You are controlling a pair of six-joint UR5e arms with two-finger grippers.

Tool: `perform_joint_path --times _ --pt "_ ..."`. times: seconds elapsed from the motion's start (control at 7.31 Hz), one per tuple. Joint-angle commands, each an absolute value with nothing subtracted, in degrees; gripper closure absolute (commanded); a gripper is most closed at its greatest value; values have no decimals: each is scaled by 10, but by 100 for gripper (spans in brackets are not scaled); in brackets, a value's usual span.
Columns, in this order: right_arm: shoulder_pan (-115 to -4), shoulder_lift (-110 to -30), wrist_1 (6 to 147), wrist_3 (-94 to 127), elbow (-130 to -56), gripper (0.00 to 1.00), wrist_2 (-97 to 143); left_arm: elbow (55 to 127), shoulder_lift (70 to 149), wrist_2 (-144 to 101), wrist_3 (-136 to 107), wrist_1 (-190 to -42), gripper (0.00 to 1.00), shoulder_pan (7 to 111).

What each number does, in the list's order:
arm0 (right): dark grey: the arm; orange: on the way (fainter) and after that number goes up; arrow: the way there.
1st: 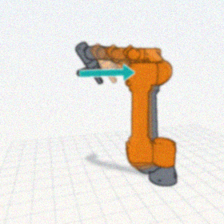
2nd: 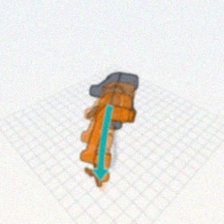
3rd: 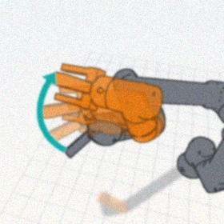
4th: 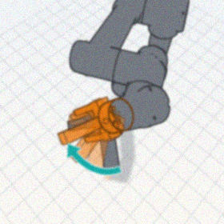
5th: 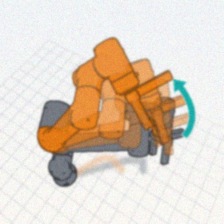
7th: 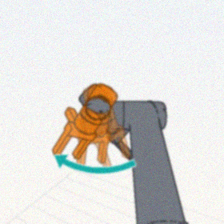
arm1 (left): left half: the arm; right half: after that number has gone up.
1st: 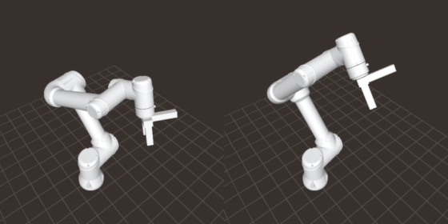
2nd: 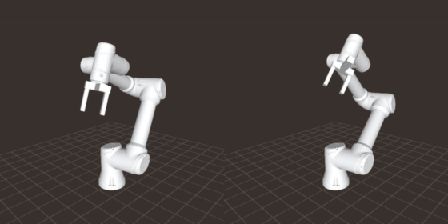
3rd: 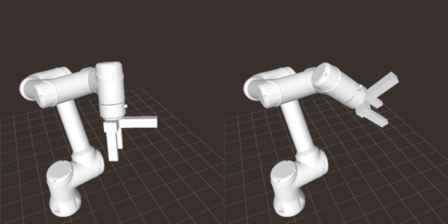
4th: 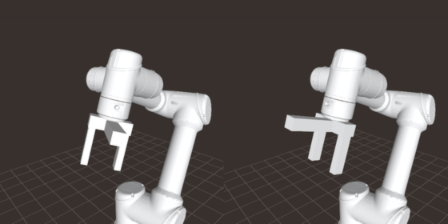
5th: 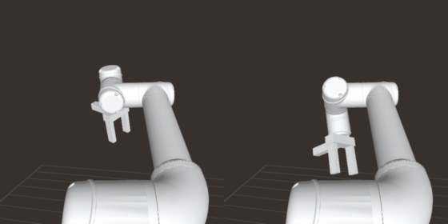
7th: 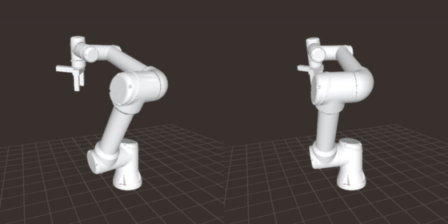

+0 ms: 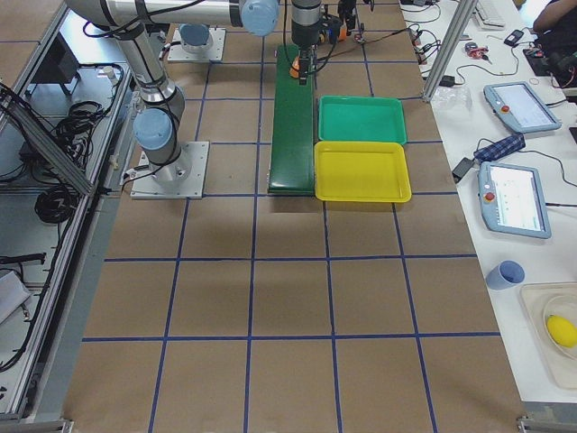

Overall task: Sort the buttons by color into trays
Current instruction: 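Grasp the plain orange cylinder with the left gripper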

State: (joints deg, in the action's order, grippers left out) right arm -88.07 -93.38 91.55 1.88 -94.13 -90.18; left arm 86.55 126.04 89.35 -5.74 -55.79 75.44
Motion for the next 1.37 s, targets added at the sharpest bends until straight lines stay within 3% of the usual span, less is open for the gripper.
perform_joint_path --times 0.0,0.14,0.27,0.41,0.55,0.68,0.96,1.23 --pt "-881 -933 916 18 -941 0 -902 905 1263 887 -108 -556 0 748" --pt "-881 -933 916 19 -941 0 -902 912 1261 887 -107 -548 11 749" --pt "-881 -933 914 19 -941 0 -902 910 1265 887 -108 -547 51 750" --pt "-881 -933 916 20 -941 0 -899 907 1257 875 -105 -548 79 749" --pt "-881 -933 916 20 -941 0 -899 908 1252 861 -102 -548 92 751" --pt "-881 -933 915 18 -942 0 -902 905 1245 850 -102 -550 100 751" --pt "-881 -933 916 18 -942 0 -900 892 1200 832 -166 -609 100 758" --pt "-880 -933 915 18 -941 0 -900 925 1139 789 -316 -631 100 803"
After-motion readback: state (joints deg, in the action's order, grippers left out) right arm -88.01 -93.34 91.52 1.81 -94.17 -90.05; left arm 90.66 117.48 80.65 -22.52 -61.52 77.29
